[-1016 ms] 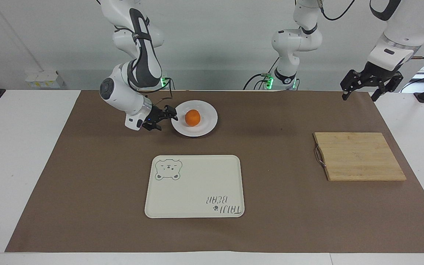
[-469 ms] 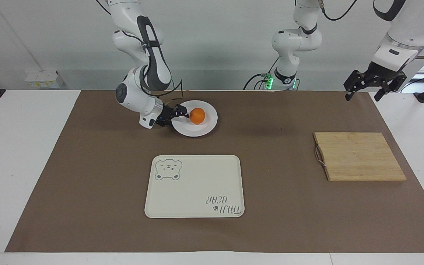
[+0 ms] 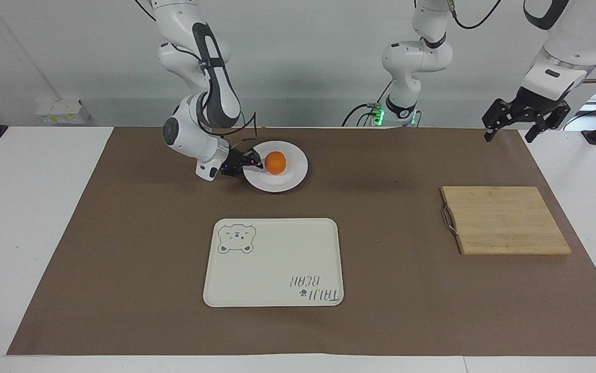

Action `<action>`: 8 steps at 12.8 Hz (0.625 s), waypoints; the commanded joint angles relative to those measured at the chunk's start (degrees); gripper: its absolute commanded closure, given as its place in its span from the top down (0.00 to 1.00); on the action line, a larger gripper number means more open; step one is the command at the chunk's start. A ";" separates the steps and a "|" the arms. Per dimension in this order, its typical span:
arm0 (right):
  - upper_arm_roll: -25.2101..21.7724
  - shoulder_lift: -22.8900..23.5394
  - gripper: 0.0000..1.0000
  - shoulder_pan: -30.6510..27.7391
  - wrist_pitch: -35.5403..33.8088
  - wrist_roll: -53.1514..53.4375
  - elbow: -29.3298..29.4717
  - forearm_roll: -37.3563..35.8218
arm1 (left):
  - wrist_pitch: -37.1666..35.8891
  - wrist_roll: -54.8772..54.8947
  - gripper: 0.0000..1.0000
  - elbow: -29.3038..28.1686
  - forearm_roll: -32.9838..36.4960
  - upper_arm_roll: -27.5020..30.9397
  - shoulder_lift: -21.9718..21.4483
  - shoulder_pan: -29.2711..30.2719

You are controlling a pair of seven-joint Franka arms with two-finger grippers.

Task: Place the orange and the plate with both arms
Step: 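Grasp the white plate rim with the right gripper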

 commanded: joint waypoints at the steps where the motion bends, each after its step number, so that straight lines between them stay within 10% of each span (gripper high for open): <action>1: 0.08 -1.02 0.00 -0.14 0.57 2.54 -1.01 1.84 | 0.78 -0.30 1.00 -0.55 -0.73 -0.49 -0.26 0.82; 8: 0.08 1.62 0.00 -0.05 -0.93 4.39 5.56 1.84 | 0.78 -0.38 1.00 -0.55 -0.73 -0.49 -0.35 0.90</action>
